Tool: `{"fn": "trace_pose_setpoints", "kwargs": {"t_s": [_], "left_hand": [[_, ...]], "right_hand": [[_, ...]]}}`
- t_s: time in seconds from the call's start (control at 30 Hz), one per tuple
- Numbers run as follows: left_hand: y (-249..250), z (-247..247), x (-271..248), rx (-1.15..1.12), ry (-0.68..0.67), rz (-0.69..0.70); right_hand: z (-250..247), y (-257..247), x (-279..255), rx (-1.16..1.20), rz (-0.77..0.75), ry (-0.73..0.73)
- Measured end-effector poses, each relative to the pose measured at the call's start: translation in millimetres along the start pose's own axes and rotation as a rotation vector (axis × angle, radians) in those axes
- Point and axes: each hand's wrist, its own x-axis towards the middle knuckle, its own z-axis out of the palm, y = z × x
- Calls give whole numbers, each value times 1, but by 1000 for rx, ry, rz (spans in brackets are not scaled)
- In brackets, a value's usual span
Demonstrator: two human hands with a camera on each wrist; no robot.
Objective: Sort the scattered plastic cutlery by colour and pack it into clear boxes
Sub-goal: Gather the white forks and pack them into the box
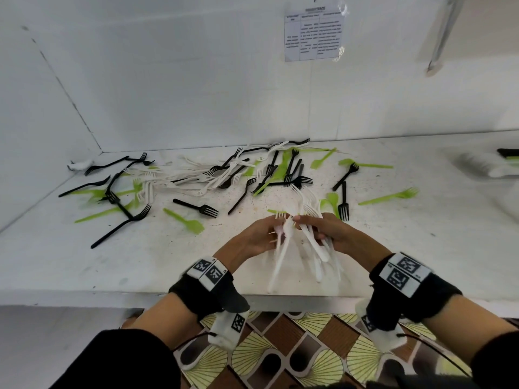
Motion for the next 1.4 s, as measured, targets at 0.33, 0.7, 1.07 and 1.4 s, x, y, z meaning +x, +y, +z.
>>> {"fn": "trace_pose_setpoints", "kwargs": {"t_s": [0.33, 0.7, 1.07, 1.4], "left_hand": [[-5, 14, -6, -118, -170, -40], [-4, 6, 3, -318, 65, -55], [5, 15, 13, -222, 150, 150], [3, 15, 8, -249, 185, 191]], "right_hand": [[5, 2, 10, -201, -152, 3], [9, 13, 22, -55, -174, 193], [30, 22, 15, -359, -322, 174], [32, 24, 15, -142, -286, 114]]}}
